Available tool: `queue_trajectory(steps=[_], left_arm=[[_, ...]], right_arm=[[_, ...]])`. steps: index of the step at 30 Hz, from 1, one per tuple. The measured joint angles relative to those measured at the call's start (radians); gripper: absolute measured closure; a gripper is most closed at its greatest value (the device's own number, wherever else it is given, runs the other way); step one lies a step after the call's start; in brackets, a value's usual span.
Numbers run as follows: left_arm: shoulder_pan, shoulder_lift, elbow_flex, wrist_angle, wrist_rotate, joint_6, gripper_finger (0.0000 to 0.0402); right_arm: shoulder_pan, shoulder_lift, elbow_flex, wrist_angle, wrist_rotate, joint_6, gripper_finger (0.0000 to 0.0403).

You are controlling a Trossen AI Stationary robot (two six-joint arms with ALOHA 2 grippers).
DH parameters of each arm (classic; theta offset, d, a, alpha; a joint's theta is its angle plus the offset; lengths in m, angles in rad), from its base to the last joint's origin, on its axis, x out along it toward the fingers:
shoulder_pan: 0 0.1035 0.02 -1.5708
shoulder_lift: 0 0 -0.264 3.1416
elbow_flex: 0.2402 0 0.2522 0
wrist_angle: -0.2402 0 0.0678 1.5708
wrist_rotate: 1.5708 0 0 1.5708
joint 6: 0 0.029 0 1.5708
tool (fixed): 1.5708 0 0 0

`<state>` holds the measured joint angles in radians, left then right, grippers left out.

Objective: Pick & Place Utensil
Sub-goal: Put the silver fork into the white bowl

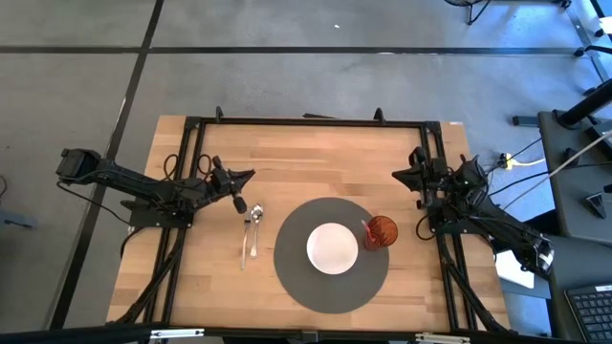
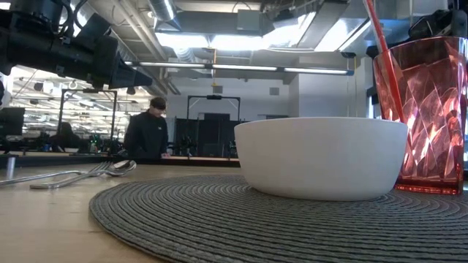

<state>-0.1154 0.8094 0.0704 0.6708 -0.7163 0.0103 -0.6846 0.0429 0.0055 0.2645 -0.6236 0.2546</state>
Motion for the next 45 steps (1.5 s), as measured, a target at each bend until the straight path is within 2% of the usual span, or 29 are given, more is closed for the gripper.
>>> queue_trajectory(steps=[6, 10, 13, 15, 19, 22, 27, 29, 33, 41, 45], left_arm=[[0.0, 0.0, 0.006, -0.024, 0.002, -0.006, 0.04], [0.0, 0.0, 0.062, -0.138, 0.035, -0.047, 0.04], [-0.003, 0.002, 0.163, -0.281, 0.089, -0.102, 0.0399], [-0.016, 0.02, 0.249, -0.377, 0.07, -0.144, 0.04], [-0.059, 0.11, 0.36, -0.559, -0.048, -0.189, 0.0399], [-0.067, 0.159, 0.45, -0.762, -0.079, -0.312, 0.0398], [-0.071, 0.229, 0.605, -1.186, -0.075, -0.666, 0.0398], [-0.071, 0.273, 0.648, -1.302, -0.048, -0.746, 0.0398], [-0.072, 0.369, 0.698, -1.402, 0.058, -0.856, 0.0397], [-0.099, 0.593, 0.703, -1.473, 0.297, -0.999, 0.0396], [-0.1, 0.664, 0.703, -1.471, 0.398, -1.022, 0.0375]], right_arm=[[0.0, 0.0, 0.0, -0.003, 0.0, -0.004, 0.04], [0.0, 0.0, 0.0, -0.003, 0.001, -0.004, 0.04], [0.0, 0.0, 0.0, -0.004, 0.001, -0.005, 0.04], [0.0, 0.0, 0.001, -0.004, 0.002, -0.009, 0.04], [0.0, 0.0, 0.001, 0.001, 0.003, -0.003, 0.04], [0.0, 0.0, 0.001, 0.016, 0.003, -0.002, 0.04], [0.0, 0.0, 0.002, 0.015, 0.002, -0.014, 0.0394], [0.0, 0.0, 0.002, 0.007, 0.001, -0.019, 0.0389], [0.0, 0.0, 0.002, 0.0, -0.006, 0.0, 0.0384], [0.0, 0.0, 0.002, 0.0, -0.013, 0.006, 0.0395], [0.0, 0.0, 0.002, 0.0, 0.028, 0.007, 0.0395]])
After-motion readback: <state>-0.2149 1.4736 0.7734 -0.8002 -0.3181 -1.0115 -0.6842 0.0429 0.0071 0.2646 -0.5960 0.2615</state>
